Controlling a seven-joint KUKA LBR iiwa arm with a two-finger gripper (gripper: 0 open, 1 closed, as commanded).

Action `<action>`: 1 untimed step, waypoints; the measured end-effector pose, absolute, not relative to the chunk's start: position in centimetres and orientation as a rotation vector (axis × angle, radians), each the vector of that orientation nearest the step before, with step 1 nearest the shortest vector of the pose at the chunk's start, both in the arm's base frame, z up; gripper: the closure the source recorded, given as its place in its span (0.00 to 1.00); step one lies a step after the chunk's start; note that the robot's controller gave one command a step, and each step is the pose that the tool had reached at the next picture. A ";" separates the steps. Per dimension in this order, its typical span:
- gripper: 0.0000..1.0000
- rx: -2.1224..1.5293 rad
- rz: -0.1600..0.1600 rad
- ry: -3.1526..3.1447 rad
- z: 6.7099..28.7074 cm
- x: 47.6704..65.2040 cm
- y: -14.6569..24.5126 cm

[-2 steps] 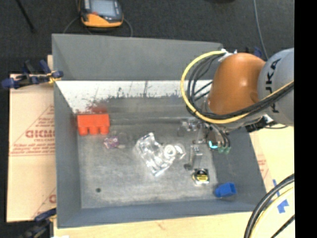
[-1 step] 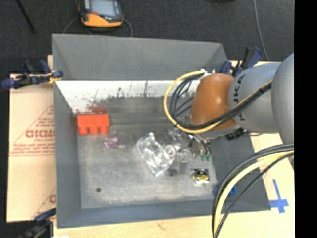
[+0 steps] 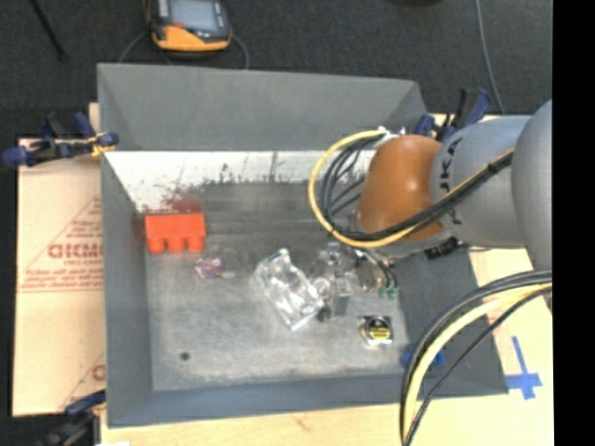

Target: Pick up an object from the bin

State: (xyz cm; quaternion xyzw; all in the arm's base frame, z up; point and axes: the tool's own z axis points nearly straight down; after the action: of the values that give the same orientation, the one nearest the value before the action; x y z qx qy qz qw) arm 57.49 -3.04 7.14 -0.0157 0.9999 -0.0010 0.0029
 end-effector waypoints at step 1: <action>1.00 -0.099 -0.004 3.129 19.5 56.8 -3.2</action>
Offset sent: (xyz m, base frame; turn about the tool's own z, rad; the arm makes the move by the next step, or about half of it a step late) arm -0.0097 -0.0005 0.1176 -0.0344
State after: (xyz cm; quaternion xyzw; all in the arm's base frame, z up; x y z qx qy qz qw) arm 56.76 -3.22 19.47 -0.0315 0.9995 -0.0012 0.0055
